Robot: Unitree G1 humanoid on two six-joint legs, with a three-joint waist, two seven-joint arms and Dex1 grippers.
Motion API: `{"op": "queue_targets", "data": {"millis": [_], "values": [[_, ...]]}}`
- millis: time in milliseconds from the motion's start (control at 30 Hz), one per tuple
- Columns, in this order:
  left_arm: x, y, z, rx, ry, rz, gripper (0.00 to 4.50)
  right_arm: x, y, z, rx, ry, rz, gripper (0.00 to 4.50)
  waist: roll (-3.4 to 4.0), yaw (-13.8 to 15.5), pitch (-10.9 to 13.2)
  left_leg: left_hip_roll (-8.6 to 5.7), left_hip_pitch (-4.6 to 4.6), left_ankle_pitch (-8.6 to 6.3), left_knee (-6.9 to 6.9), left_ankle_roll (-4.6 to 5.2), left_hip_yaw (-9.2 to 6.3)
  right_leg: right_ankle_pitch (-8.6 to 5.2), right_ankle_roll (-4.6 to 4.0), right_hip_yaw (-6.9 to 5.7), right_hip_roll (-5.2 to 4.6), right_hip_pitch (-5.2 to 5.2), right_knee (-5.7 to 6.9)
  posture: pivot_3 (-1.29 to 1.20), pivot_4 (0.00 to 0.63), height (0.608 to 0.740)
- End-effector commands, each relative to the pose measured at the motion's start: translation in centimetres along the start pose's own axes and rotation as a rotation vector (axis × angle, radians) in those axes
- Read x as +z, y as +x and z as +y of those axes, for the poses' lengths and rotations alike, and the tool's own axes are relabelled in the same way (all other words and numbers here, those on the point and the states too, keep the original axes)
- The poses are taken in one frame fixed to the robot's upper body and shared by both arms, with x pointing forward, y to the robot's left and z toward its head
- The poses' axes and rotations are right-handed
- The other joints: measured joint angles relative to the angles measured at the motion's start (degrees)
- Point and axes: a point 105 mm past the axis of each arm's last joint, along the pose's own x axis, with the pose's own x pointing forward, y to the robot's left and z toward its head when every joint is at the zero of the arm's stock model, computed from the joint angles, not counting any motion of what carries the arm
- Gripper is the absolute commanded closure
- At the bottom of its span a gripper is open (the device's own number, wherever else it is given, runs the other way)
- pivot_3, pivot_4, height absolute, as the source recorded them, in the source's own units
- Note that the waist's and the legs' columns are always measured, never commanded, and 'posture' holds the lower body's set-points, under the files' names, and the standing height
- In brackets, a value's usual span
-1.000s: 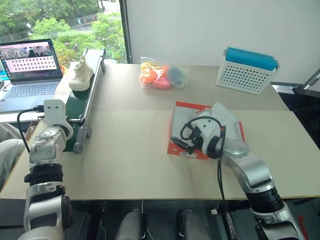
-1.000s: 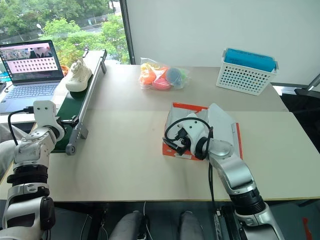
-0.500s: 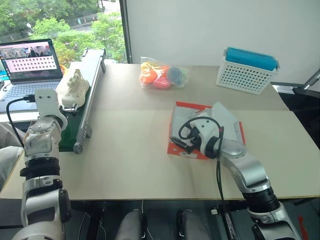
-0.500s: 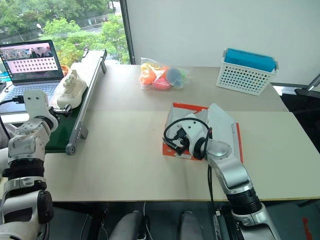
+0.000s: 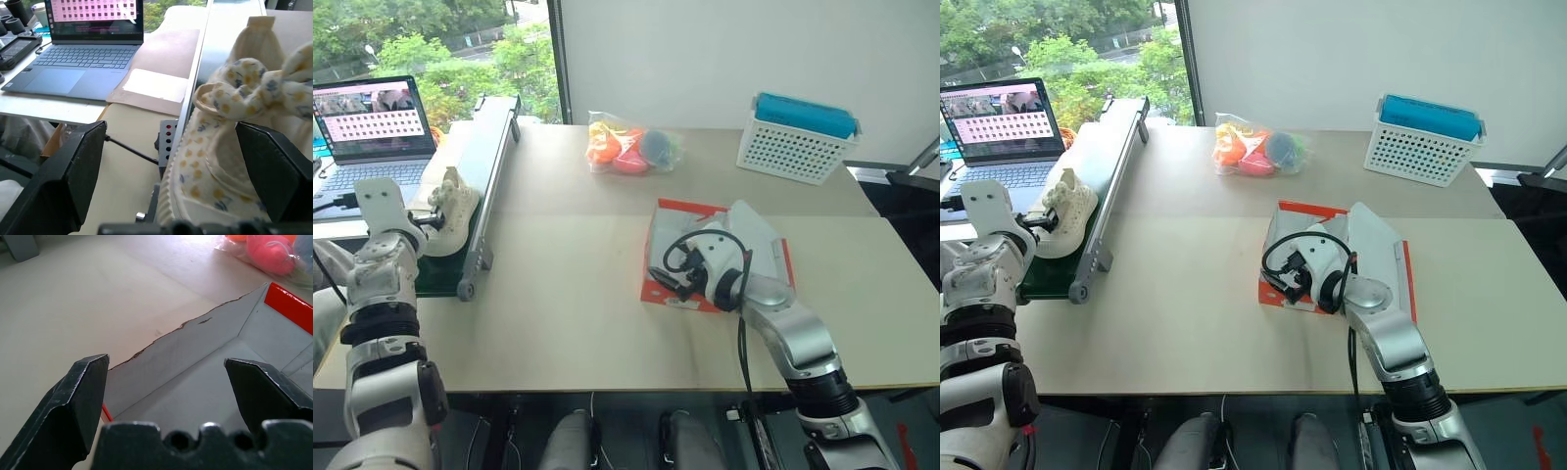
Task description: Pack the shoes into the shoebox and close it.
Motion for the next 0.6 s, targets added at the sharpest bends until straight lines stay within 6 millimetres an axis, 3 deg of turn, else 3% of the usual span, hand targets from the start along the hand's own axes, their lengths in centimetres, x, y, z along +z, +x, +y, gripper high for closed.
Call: {"op": "queue_targets", "data": {"millis": [33, 133, 467, 600], "values": [[-0.2, 0.1, -1.1, -0.036, -0.011, 0.039, 0.00, 1.6, -0.6, -1.0, -0.047, -0.016, -0.060, 0.05, 0.00, 0.25, 0.00, 0.00, 0.03, 0.00, 0.00, 0.00, -0.01, 0.00, 0.00, 0.00, 0.00, 0.03, 0.01, 0.00, 0.150, 0.699], [-0.5, 0.0, -1.8, -0.066, -0.042, 0.057, 0.67, 2.0, -0.9, -1.7, -0.068, -0.004, -0.075, 0.00, 0.01, 0.36, -0.01, 0.00, 0.12, -0.01, -0.01, 0.01, -0.04, 0.00, 0.00, 0.00, -0.01, 0.10, 0.05, 0.00, 0.150, 0.699], [-0.2, -0.2, -2.9, -0.093, -0.061, 0.058, 4.38, 1.9, -1.1, -2.2, -0.093, 0.000, -0.068, 0.00, 0.01, 0.47, -0.01, -0.02, 0.12, 0.08, -0.02, -0.14, -0.05, 0.00, 0.00, 0.00, -0.02, 0.11, 0.04, 0.00, 0.150, 0.699], [-0.3, -0.2, -3.1, -0.098, -0.063, 0.065, 4.38, 1.8, -1.1, -2.5, -0.107, 0.004, -0.065, 0.00, 0.01, 0.50, -0.01, -0.02, 0.12, 0.03, -0.04, -0.06, -0.06, 0.00, 0.00, 0.00, -0.02, 0.10, 0.04, 0.00, 0.150, 0.699]]}}
